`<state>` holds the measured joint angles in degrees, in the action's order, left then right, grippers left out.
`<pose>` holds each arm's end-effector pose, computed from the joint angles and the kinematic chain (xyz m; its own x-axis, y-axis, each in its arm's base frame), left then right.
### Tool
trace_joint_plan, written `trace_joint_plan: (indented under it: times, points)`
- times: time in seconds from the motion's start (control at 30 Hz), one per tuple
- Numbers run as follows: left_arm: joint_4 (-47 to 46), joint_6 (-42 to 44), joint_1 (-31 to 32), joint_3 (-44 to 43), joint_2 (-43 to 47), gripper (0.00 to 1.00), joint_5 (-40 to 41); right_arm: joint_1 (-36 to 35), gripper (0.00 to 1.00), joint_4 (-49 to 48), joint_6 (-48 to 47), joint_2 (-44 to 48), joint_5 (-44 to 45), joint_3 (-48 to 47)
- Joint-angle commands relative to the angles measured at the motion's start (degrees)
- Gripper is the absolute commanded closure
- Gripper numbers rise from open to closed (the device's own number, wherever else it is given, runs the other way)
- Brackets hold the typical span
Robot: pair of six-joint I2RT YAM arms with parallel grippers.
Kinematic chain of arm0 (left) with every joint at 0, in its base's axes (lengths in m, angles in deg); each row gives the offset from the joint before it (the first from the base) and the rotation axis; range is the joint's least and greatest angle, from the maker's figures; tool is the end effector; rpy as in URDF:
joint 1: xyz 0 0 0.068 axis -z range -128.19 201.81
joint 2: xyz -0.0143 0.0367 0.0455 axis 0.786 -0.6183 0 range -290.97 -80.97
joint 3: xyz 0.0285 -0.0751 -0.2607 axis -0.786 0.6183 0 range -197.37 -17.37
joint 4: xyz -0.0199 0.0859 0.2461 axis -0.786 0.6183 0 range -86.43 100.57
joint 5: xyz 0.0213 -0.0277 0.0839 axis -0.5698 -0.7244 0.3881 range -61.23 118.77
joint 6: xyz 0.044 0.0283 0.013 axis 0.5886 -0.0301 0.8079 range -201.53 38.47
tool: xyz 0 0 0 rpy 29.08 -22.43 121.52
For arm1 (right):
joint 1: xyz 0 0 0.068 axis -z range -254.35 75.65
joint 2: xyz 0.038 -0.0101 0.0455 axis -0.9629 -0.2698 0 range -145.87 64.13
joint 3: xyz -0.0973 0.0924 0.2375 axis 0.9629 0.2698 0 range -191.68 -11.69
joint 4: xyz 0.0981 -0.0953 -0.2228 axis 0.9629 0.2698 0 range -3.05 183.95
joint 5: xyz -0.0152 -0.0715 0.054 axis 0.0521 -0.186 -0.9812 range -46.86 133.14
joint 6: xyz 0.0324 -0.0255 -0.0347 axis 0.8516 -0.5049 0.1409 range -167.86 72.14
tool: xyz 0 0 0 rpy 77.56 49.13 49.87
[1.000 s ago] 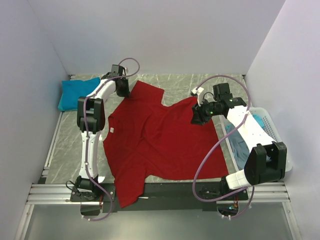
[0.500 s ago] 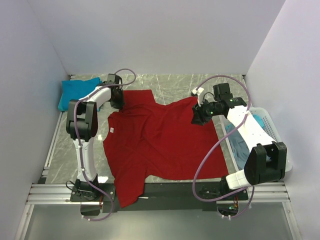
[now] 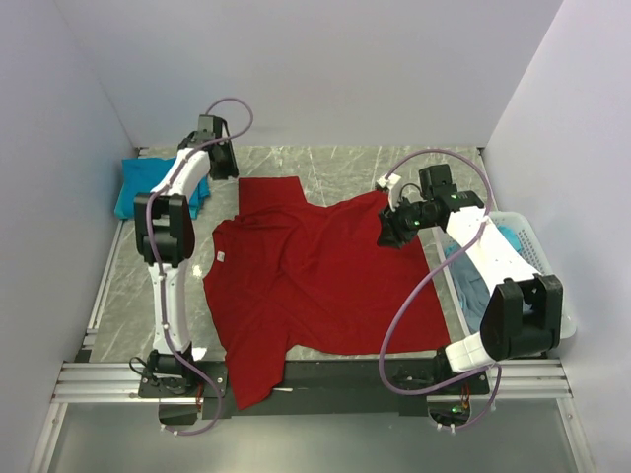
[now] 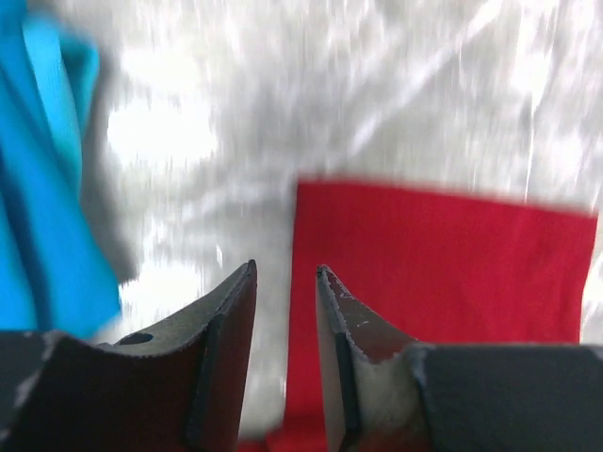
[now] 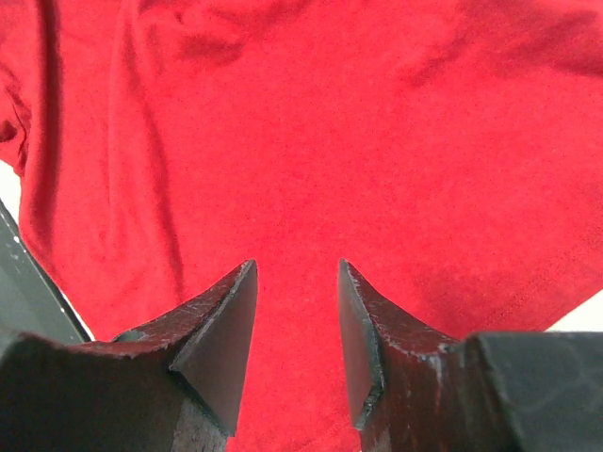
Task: Fold and stack the t-shirts
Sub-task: Flatten the tshirt out
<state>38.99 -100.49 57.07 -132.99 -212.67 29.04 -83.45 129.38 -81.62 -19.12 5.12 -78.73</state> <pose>0.5136 -0.0471 0.2146 -0.7659 -0.2558 -0.5899 -0.1694 0.9653 -0.1987 0.2868 0.0681 0.2778 -0.4558 -0.5164 -0.7250 -0.8353 0.5294 0.1481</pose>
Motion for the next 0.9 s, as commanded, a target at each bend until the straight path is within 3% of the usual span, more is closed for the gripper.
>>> trace_joint_plan:
  times: [0.0, 0.2, 0.47, 0.67, 0.87]
  points:
    - [4.13, 0.33, -0.25, -7.59, -7.05, 0.62, -1.76, 0.23, 0.53, 0.72, -1.05, -0.69, -1.00, -0.19]
    - [-0.43, 1.38, -0.25, -10.42, -10.42, 0.58, -5.19, 0.31, 0.53, 0.98, -1.31, -1.39, -1.18, -0.19]
    - [0.26, 2.35, -0.16, -11.39, -13.40, 0.58, -7.39, 0.31, 0.53, 1.34, -1.57, -2.10, -1.00, -0.37]
    - [3.07, 3.14, 0.72, -13.85, -16.13, 0.59, -5.11, 0.31, 0.53, 1.42, -1.57, -2.10, -0.83, -0.37]
    - [6.41, 4.20, 3.00, -15.34, -17.62, 0.60, 3.04, 0.31, 0.53, 1.42, -1.75, -2.01, -0.48, -0.45]
